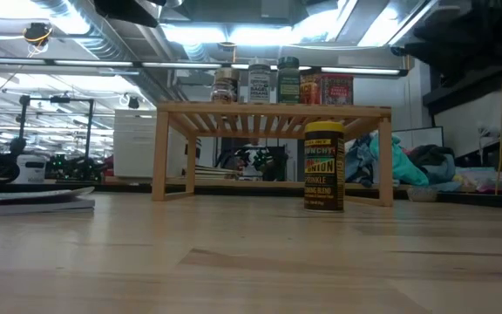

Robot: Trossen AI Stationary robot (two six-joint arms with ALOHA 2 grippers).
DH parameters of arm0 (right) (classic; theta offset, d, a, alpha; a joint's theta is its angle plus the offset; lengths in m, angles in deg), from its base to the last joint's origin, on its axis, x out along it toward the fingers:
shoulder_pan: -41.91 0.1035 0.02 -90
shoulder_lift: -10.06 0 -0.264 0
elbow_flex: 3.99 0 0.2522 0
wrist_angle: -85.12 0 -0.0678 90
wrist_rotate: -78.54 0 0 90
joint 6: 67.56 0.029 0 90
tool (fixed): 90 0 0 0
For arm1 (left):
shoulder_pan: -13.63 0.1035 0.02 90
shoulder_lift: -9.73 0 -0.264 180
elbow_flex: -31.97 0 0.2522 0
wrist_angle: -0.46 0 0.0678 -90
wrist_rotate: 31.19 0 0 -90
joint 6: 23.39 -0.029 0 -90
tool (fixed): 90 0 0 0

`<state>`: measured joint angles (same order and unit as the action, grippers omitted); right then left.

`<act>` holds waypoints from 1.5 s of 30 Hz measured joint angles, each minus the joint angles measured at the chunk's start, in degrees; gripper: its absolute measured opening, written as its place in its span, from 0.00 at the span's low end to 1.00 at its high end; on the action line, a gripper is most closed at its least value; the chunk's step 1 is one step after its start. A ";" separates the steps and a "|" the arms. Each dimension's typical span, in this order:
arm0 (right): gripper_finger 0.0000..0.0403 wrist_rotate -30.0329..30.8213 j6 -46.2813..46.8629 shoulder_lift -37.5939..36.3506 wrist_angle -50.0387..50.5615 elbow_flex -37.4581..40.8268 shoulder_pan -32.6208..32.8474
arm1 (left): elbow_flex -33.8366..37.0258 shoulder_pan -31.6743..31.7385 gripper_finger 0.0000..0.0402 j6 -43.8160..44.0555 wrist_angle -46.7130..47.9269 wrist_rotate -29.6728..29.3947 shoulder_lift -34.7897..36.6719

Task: Shelf spices
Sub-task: Remove the red seasoning can from the shelf

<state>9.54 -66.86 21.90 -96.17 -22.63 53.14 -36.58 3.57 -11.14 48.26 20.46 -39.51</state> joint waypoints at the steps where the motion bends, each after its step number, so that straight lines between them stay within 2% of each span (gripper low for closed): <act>1: 0.45 1.39 -1.58 0.53 -0.22 0.00 0.00 | 0.00 0.00 0.98 -0.02 0.00 0.00 0.00; 6: 0.45 7.99 -7.77 4.89 -0.01 -1.67 -0.60 | 0.00 0.00 0.98 -0.20 0.00 0.00 0.00; 11: 0.45 8.42 -13.51 12.91 1.48 -8.35 -5.23 | 0.00 0.00 0.98 0.03 0.00 0.00 0.00; 15: 0.45 8.85 -18.67 21.09 8.67 -15.83 -11.34 | 0.00 0.00 0.98 1.78 0.00 0.02 0.00; 20: 0.45 7.61 -19.06 28.87 13.67 -22.58 -17.88 | 0.00 0.00 0.98 2.34 0.02 0.04 0.00; 24: 0.45 1.57 -18.78 32.08 15.43 -25.59 -21.13 | 0.00 0.00 0.98 2.34 0.04 0.04 0.00; 27: 0.45 -1.69 -18.51 32.85 15.56 -26.16 -22.27 | 0.02 0.00 0.98 2.34 0.05 0.04 0.00; 37: 0.45 -2.06 -15.24 31.66 19.59 -26.25 -22.51 | 0.02 0.00 0.98 2.34 0.04 0.07 0.00; 42: 0.45 3.52 -13.47 29.69 21.20 -26.23 -22.51 | 0.02 -0.02 0.98 2.34 0.07 0.07 0.00; 45: 0.45 4.31 -15.99 27.75 21.20 -26.23 -22.51 | 0.02 0.00 0.98 2.34 0.07 0.07 0.00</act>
<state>13.84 -82.85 49.65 -74.96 -48.86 30.62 -36.55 3.57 -8.80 48.33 20.53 -39.51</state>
